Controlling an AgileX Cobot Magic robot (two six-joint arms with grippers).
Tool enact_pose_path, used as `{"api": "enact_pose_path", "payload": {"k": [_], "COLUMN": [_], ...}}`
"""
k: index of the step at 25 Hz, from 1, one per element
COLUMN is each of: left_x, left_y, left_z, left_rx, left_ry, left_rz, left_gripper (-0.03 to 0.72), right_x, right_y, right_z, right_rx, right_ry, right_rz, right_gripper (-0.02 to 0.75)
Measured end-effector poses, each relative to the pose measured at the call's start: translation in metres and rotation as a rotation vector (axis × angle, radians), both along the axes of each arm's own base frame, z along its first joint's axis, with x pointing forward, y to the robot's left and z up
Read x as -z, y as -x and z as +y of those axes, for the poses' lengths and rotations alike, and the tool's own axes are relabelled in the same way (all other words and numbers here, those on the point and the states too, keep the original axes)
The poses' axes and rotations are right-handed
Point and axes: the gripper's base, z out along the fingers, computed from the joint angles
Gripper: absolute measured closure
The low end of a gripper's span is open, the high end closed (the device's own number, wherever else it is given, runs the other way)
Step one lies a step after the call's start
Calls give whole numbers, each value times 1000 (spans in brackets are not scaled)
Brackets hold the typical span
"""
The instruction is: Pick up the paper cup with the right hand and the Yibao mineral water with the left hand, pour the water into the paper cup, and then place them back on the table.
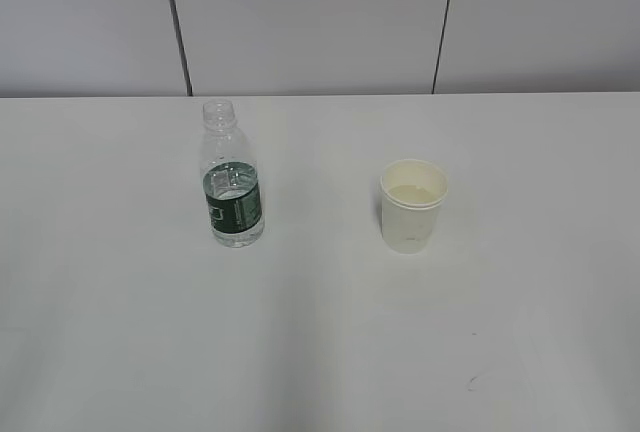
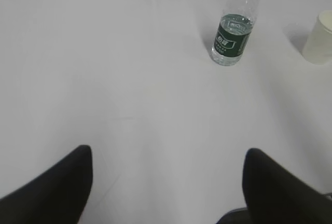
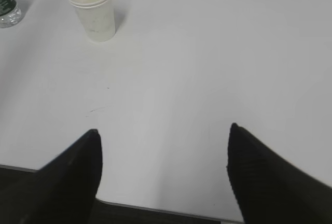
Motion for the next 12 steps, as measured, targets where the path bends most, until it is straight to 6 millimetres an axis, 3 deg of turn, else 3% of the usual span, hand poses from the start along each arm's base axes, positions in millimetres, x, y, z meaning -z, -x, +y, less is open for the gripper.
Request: {"api": "enact_pose_path", "payload": {"k": [12], "left_x": [0], "left_y": [0], "left_z": [0], "left_rx": [0], "left_ry": [0], "left_rz": [0], "left_gripper": [146], "right_x": [0], "right_y": [0], "right_z": [0], "right_rx": [0], "right_ry": [1], "right_rz": [0], "right_gripper": [153]}}
